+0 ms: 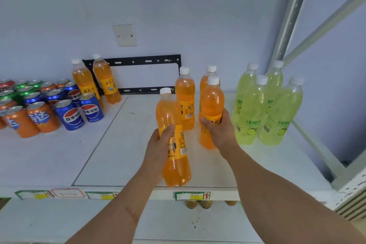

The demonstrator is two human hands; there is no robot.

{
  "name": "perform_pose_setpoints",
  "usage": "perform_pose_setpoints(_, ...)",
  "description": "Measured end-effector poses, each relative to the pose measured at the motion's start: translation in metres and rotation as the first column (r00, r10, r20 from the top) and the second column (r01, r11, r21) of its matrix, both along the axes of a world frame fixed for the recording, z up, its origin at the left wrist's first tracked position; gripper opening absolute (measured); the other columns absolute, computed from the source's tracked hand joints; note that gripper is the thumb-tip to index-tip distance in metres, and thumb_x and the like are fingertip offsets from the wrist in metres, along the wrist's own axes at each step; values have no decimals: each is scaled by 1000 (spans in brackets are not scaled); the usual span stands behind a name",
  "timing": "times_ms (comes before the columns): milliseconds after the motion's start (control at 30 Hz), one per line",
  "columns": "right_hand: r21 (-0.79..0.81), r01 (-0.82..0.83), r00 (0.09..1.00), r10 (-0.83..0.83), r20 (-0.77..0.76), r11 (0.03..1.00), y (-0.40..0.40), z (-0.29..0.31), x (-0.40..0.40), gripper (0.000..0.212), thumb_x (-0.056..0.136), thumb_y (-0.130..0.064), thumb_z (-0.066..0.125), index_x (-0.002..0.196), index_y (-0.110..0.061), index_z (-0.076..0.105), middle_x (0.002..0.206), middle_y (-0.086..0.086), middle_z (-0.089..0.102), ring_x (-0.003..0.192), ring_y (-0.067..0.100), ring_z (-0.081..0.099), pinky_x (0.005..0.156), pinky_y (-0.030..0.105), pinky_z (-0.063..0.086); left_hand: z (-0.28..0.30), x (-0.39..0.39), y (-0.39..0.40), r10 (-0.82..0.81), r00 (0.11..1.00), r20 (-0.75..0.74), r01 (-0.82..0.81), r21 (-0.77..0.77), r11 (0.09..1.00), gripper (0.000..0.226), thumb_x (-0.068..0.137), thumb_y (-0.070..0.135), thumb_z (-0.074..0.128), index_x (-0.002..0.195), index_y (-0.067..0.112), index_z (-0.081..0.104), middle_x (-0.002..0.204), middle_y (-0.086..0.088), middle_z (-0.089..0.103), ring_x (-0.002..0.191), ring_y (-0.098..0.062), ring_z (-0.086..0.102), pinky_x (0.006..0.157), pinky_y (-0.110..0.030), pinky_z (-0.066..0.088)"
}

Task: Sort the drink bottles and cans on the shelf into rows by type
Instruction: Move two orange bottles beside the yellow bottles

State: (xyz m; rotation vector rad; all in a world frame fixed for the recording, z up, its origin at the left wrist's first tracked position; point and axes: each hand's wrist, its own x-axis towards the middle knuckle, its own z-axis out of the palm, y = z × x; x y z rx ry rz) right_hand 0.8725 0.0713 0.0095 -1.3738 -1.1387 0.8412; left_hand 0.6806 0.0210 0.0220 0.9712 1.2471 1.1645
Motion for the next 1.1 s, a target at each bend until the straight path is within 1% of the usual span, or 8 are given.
perform_pose_setpoints(200,-11,23,996,-22,88,1000,-8,-2,3,79,74,-53,78,138,-34,36,104,-24,57,96,9,59,86,35,50,4,5,2,-29,998,-51,34,109,993,63,62,71,73,114,36,61,104,4,76,92,-18,74,87,-50,58)
perform_pose_setpoints(333,-64,29,981,-16,194,998,-20,0,8,64,74,-52,78,126,-35,45,102,-19,58,101,13,60,78,26,48,4,11,7,-48,993,-107,67,184,981,63,71,63,74,124,34,57,112,6,72,99,-15,71,87,-44,57)
perform_pose_setpoints(400,-127,30,964,5,267,991,-27,-4,12,62,75,-50,77,125,-26,48,112,-13,60,110,18,59,75,22,45,4,14,10,-29,989,-147,59,203,977,63,72,65,74,125,37,54,113,10,70,100,-12,69,85,-38,56)
perform_pose_setpoints(467,-227,53,928,36,371,972,-34,-10,16,71,82,-47,73,139,-17,44,136,1,54,122,24,53,88,31,45,4,16,14,-17,981,-193,59,218,974,63,74,64,73,127,38,52,114,12,68,101,-11,67,83,-35,54)
perform_pose_setpoints(633,-345,157,655,164,738,925,-63,-22,19,44,100,-39,44,139,-19,46,137,6,53,122,28,52,96,36,42,6,17,28,-25,962,-272,89,226,970,59,78,59,73,128,39,50,117,11,64,104,-14,64,89,-41,54)
perform_pose_setpoints(800,-309,105,387,247,888,945,-81,-26,10,36,101,-34,36,126,-20,57,123,3,58,112,26,54,92,36,42,5,14,38,-64,956,-287,133,226,965,66,77,54,76,134,35,49,122,8,63,108,-17,63,95,-47,53)
perform_pose_setpoints(933,-284,56,302,255,919,957,-87,-27,0,33,101,-33,33,112,-18,60,111,4,58,104,28,55,84,36,39,5,13,47,-102,942,-320,180,225,958,68,77,51,79,136,34,48,125,7,63,111,-19,62,97,-50,52)
perform_pose_setpoints(1100,-265,60,286,238,928,962,-91,-29,-7,28,99,-31,35,100,-15,58,104,6,58,98,30,55,74,34,33,3,11,58,-149,937,-317,225,217,950,73,75,52,80,138,36,46,126,10,62,112,-17,61,97,-50,52)
